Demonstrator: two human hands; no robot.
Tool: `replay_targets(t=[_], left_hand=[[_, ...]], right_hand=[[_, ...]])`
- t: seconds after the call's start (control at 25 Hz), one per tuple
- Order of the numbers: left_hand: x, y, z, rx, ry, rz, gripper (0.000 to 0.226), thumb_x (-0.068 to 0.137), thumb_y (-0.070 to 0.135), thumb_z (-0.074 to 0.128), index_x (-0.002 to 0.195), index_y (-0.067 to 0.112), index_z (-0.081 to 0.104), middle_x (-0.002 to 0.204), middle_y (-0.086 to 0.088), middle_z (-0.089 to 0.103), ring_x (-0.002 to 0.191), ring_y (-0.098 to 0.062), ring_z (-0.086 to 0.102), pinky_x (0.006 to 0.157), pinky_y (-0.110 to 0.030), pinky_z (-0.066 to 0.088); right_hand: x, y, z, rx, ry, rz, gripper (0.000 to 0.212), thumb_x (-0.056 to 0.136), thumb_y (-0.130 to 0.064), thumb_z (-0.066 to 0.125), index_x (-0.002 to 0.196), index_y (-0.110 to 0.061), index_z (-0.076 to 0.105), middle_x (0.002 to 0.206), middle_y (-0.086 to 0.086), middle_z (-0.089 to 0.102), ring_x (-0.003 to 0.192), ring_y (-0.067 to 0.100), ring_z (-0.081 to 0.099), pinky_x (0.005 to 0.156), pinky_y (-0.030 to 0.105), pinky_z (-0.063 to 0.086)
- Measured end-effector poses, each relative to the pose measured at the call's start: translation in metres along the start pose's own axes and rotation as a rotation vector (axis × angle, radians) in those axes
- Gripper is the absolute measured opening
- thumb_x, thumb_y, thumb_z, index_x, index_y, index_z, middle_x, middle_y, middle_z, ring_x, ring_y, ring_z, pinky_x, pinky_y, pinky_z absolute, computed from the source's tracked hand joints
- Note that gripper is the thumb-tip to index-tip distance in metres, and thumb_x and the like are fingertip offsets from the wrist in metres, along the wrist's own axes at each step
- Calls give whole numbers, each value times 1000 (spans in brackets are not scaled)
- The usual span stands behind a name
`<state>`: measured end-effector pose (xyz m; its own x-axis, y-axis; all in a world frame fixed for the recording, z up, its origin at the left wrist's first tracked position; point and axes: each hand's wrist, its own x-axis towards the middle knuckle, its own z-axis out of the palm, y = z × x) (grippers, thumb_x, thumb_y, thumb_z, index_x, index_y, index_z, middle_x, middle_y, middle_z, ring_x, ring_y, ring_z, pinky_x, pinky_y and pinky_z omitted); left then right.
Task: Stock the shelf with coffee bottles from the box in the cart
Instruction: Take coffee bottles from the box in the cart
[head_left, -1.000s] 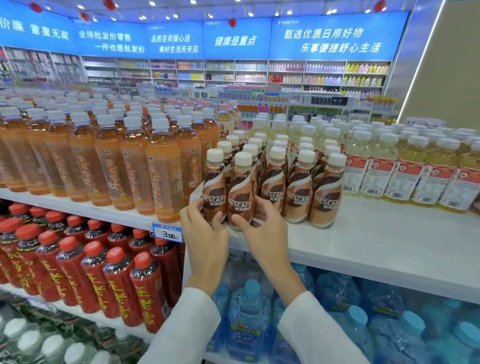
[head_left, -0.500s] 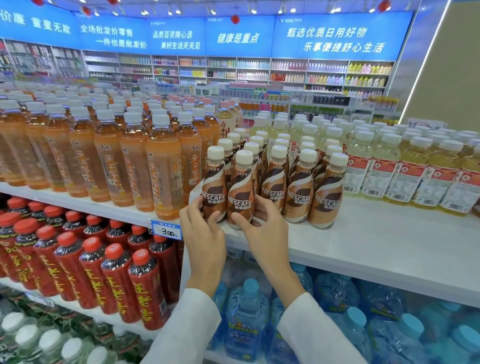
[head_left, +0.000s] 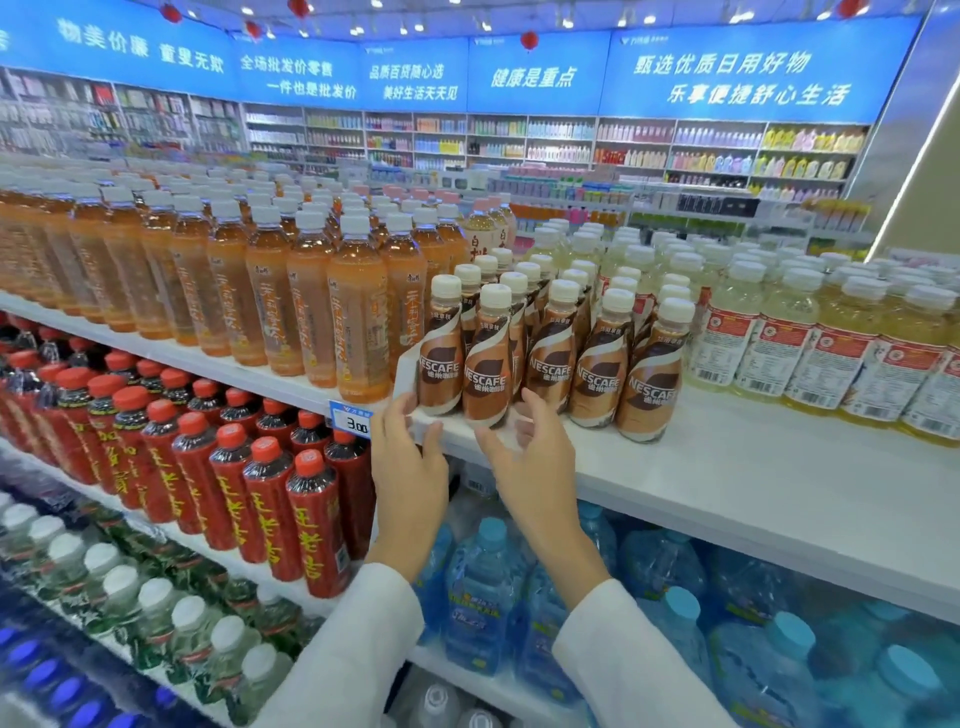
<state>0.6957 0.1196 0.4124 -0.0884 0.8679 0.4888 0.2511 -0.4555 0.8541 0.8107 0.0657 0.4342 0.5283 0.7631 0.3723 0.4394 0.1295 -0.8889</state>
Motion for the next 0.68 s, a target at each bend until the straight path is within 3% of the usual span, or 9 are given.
replay_targets(t=[0.16, 0.28, 0.44, 0.56, 0.68], left_hand=[[-57, -15, -40, 103, 30, -39, 36, 100, 32, 60, 135, 22, 54, 125, 11, 53, 118, -9, 54, 100, -28, 46], [-116, -30, -88, 233, 83, -104, 33, 103, 33, 55, 134, 22, 56, 126, 10, 56, 116, -5, 53, 98, -16, 41], [-193, -58, -166, 396, 148, -291, 34, 104, 36, 52, 136, 23, 54, 129, 9, 58, 111, -1, 54, 96, -19, 43], [-241, -86, -221, 451, 240, -444, 36, 101, 29, 59, 135, 15, 58, 130, 2, 61, 123, -15, 56, 106, -30, 42], [-279, -117, -274, 494, 287, -597, 33, 101, 30, 59, 131, 16, 59, 128, 2, 63, 123, -18, 57, 110, -41, 41]], right_hand=[[-60, 9, -8, 36, -108, -29, 50, 92, -33, 72, 138, -26, 54, 132, -18, 58, 121, -1, 54, 107, 28, 46], [-111, 17, 0, 56, -259, -62, 41, 93, -36, 70, 132, -28, 61, 128, -20, 61, 119, -5, 55, 105, 25, 46], [-182, 34, 35, 2, -554, -56, 40, 94, -42, 67, 131, -30, 62, 131, -14, 62, 120, 7, 56, 102, 28, 43], [-229, 46, 71, -20, -756, -24, 39, 93, -40, 68, 130, -27, 64, 129, -9, 64, 118, 13, 59, 98, 28, 43], [-271, 55, 117, -58, -969, 61, 43, 94, -42, 66, 134, -26, 62, 129, -11, 62, 119, 11, 56, 97, 26, 41]])
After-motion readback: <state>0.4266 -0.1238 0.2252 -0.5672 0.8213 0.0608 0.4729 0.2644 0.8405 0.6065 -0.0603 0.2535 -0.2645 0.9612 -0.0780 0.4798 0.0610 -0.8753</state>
